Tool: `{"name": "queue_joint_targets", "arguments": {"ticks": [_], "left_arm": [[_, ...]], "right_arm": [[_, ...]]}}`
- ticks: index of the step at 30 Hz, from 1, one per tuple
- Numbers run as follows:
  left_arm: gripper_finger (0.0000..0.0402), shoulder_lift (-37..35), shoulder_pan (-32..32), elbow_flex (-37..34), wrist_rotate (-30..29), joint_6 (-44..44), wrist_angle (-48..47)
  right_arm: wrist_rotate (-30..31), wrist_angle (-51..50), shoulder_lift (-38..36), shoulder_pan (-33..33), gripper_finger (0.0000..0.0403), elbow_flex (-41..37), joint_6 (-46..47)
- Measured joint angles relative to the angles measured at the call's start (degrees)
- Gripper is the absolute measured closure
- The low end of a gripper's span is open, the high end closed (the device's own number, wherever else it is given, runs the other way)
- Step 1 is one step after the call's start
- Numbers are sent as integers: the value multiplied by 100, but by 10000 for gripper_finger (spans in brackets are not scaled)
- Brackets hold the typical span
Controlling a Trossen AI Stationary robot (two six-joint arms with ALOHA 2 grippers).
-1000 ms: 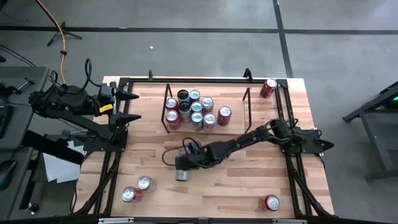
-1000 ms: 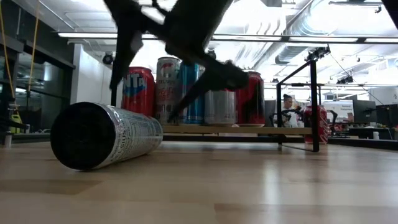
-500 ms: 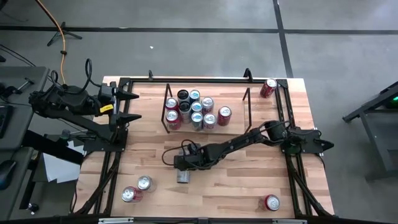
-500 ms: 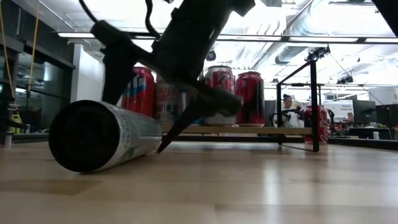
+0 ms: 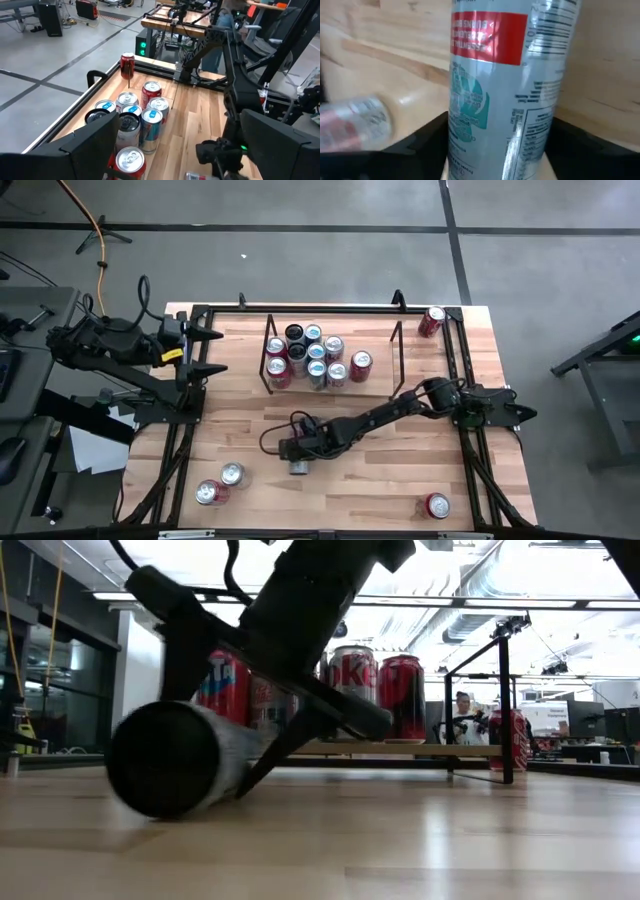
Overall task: Place canned beverage on shelf
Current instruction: Put the white-pink soda can on the shelf aligned with the other white-pink soda cans
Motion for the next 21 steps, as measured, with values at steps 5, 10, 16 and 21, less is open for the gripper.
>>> {"name": "queue_joint_targets", "arguments": {"ticks": [5, 10, 16, 21], "left_arm": [[32, 2, 0, 0, 0, 14, -65], [32, 273, 0, 4, 107, 179, -122], [32, 1219, 0, 2, 648, 692, -126], [32, 2138, -2, 2, 962, 1363, 172]], "right_arm": [[-37, -504, -315, 74, 175, -9, -794], [-183, -1045, -952, 123, 175, -9, -2452], [-211, -1868, -1706, 142, 175, -5, -3795], [-192, -2232, -2012, 175, 175, -2, -4644]]}}
